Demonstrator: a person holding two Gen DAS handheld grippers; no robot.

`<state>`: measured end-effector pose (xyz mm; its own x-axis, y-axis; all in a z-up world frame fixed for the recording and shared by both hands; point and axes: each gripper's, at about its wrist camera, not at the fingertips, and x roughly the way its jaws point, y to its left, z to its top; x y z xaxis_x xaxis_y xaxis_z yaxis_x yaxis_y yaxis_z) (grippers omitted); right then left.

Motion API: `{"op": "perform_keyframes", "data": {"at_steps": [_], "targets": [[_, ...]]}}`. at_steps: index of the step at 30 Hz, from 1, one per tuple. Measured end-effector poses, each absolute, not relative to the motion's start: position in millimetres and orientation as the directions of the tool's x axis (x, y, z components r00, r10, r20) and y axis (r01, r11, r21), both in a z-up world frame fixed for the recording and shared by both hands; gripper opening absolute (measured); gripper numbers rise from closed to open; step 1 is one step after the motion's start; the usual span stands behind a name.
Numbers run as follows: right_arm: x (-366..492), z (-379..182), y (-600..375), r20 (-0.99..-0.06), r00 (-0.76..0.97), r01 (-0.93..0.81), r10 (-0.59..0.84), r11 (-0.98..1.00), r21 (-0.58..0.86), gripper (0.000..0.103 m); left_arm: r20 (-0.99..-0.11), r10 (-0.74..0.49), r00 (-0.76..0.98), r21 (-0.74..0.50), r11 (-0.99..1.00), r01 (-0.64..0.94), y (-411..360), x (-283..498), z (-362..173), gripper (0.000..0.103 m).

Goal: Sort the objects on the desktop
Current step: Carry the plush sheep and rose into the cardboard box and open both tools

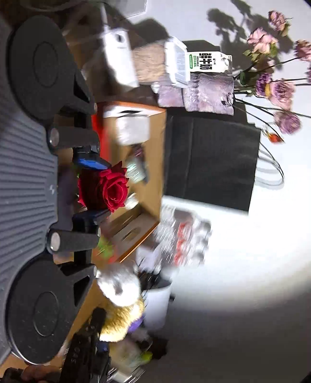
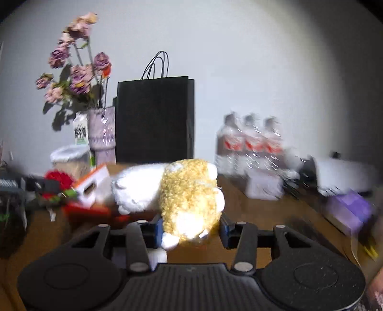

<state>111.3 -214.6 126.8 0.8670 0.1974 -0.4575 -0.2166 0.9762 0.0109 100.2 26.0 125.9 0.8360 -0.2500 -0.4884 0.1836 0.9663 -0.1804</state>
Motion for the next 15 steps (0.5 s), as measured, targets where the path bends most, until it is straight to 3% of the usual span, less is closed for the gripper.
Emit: {"op": "perform_keyframes", "data": {"at_steps": [4,7,10,15], "targets": [[242.2,123.0,-190.5,-0.588,0.772,-0.204,0.243,0.97,0.133,0.044,-0.579,-0.2,0.791,-0.138,0.98,0.146,25.8,212.5,120.2,0.035],[312.9,100.8,-167.3,-0.669,0.736,-0.136,0.107,0.991,0.009,0.044,-0.663,-0.141,0.735,-0.075,0.99,0.123,22.7,277.3,98.8,0.035],[357.7,70.6,-150.5,-0.736,0.676,-0.132,0.02,0.987,-0.095,0.045,-0.702,-0.16,0.694,-0.085,0.986,0.142,26.2,308.3,78.5,0.035],[378.8,42.2,-136.8,-0.784,0.621,-0.163,-0.006,0.977,-0.137,0.047,-0.729,-0.107,0.676,0.007,0.986,0.164,14.6,317.9,54.5,0.046]]}}
